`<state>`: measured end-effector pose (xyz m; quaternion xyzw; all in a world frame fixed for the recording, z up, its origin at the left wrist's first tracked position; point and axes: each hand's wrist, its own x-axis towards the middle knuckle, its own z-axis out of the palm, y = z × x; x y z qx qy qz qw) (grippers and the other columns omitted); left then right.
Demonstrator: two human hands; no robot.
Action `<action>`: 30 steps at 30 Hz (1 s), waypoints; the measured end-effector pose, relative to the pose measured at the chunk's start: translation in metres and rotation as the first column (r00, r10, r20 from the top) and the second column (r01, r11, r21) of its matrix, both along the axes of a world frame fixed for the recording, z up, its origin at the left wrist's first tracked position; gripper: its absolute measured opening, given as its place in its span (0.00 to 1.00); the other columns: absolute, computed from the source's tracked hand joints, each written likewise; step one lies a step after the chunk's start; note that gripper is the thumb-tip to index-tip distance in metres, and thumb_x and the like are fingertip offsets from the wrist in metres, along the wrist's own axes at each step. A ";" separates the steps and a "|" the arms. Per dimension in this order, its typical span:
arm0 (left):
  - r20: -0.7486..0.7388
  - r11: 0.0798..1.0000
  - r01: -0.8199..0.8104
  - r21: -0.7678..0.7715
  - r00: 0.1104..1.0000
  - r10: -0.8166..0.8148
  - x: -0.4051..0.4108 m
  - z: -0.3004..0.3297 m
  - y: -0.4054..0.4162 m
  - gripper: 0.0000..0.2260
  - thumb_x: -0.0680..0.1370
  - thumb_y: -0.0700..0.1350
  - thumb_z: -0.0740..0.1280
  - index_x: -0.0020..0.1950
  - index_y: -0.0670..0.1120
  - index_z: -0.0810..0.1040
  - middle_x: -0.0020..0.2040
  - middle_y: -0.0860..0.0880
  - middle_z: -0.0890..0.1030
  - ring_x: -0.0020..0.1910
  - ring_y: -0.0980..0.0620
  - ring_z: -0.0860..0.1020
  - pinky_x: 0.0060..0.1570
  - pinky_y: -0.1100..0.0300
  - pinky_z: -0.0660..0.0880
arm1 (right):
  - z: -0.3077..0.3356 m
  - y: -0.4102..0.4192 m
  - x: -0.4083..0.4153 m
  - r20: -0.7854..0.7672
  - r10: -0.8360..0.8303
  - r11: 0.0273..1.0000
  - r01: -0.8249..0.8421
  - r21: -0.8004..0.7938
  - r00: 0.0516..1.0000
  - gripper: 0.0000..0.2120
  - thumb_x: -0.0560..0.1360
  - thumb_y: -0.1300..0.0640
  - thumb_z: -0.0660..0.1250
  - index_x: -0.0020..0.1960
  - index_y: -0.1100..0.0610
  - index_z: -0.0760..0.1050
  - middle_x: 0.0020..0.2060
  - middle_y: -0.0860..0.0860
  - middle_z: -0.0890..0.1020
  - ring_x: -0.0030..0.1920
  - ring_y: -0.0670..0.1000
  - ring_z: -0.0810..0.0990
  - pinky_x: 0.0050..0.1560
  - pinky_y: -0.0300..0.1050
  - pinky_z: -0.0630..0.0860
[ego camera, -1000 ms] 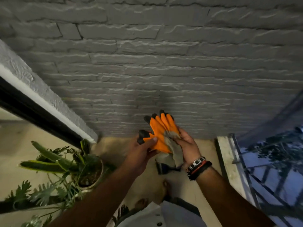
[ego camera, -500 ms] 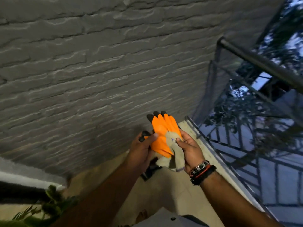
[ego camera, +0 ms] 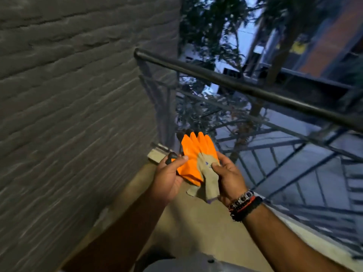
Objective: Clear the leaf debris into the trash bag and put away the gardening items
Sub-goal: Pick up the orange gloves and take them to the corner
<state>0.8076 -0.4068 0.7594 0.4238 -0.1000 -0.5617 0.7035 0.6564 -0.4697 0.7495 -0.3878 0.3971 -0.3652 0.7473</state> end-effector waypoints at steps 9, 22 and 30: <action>0.105 0.896 0.441 0.038 0.890 -0.443 -0.064 0.017 -0.070 0.08 0.77 0.31 0.65 0.44 0.43 0.76 0.37 0.46 0.84 0.37 0.49 0.83 0.39 0.54 0.82 | 0.016 -0.004 -0.080 -0.028 -0.409 0.913 0.409 -0.002 0.912 0.17 0.77 0.67 0.62 0.64 0.56 0.73 0.58 0.61 0.81 0.55 0.63 0.80 0.59 0.66 0.75; 0.131 0.457 0.889 0.021 0.451 -0.883 -0.113 0.021 -0.114 0.06 0.76 0.33 0.67 0.46 0.44 0.74 0.39 0.46 0.84 0.41 0.49 0.83 0.42 0.51 0.81 | 0.028 0.038 -0.113 -0.001 -0.810 0.585 0.810 -0.045 0.586 0.46 0.49 0.44 0.84 0.62 0.53 0.71 0.54 0.61 0.83 0.51 0.63 0.83 0.52 0.67 0.79; 0.131 0.266 0.961 0.077 0.255 -0.958 -0.166 0.006 -0.109 0.23 0.67 0.38 0.73 0.61 0.44 0.76 0.52 0.41 0.84 0.49 0.43 0.82 0.48 0.46 0.80 | 0.020 0.081 -0.136 0.026 -0.946 0.323 0.946 0.004 0.323 0.23 0.74 0.65 0.67 0.68 0.55 0.67 0.53 0.59 0.83 0.51 0.64 0.82 0.55 0.72 0.75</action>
